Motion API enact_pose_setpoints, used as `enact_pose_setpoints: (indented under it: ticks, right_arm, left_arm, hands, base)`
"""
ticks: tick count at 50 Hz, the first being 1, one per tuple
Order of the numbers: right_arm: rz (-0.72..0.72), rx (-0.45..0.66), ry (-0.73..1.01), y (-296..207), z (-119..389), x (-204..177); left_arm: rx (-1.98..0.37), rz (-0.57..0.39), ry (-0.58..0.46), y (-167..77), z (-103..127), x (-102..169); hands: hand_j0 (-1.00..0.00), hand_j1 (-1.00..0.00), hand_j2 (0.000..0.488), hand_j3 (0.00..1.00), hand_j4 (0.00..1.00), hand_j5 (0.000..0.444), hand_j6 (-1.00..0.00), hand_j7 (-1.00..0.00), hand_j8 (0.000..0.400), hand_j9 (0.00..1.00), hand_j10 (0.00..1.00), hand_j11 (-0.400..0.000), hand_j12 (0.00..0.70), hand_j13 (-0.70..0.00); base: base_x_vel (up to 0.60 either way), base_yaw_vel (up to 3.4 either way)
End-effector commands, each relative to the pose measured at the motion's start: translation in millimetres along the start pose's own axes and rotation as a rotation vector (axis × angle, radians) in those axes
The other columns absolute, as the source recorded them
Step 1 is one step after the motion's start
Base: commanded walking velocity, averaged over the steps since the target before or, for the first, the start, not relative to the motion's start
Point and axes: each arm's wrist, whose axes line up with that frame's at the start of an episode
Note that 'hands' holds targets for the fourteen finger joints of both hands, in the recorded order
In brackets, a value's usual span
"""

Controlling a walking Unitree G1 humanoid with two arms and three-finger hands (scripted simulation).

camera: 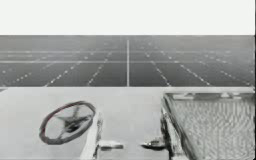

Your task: Pick up and drop off the object

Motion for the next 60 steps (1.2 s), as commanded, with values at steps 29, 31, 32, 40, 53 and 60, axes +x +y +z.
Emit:
enact_pose_setpoints:
  ticks: [29, 31, 32, 40, 53, 60]
  right_arm:
    - [-0.211, -0.104, -0.234, 32.4, -42.3, 10.1]
    - [-0.203, -0.096, -0.238, 20.9, -45.0, 14.6]
    - [-0.204, -0.106, -0.248, 24.6, -43.9, 8.2]
    - [-0.180, -0.090, -0.245, 22.1, -38.1, 3.6]
    - [-0.118, -0.148, -0.254, 45.6, -51.7, 23.1]
    - [0.002, -0.177, -0.318, 87.4, -60.8, 36.6]
  left_arm:
    - [1.260, -0.009, 0.221, 71.8, -6.0, 102.5]
    - [1.173, 0.031, 0.211, 80.5, -18.8, 102.9]
    - [1.110, 0.009, 0.202, 78.9, -28.3, 103.5]
    - [1.085, 0.188, 0.182, 33.1, -7.7, 77.9]
    - [-0.005, 0.047, 0.302, -101.0, 135.3, 125.0]
    - [-0.159, -0.029, 0.656, -139.1, 207.0, 187.2]
  hands:
    - [0.00, -0.26, 0.128, 0.00, 0.00, 0.000, 0.00, -0.26, 0.103, 0.00, 0.00, 0.000, 0.180, 0.000]
    - [-0.08, -1.00, 0.461, 0.00, 0.00, 0.000, -0.08, -1.00, 0.400, 0.00, 0.00, 0.000, 0.700, 0.000]
    - [-1.00, -1.00, 0.000, 0.00, 0.00, 0.000, -1.00, -1.00, 0.400, 0.00, 0.00, 0.000, 0.700, 0.000]
    - [-1.00, -1.00, 0.000, 0.00, 0.00, 0.000, -1.00, -1.00, 0.400, 0.00, 0.00, 0.000, 0.700, 0.000]
    - [-1.00, -1.00, 0.000, 0.00, 0.00, 0.000, -1.00, -1.00, 0.400, 0.00, 0.00, 0.000, 0.700, 0.000]
    - [-1.00, -1.00, 0.000, 0.00, 0.00, 0.000, -1.00, -1.00, 0.400, 0.00, 0.00, 0.000, 0.700, 0.000]
  base:
    - [0.00, 0.00]
    - [0.00, 0.00]
    - [0.00, 0.00]
    - [0.00, 0.00]
    - [0.00, 0.00]
    - [0.00, 0.00]
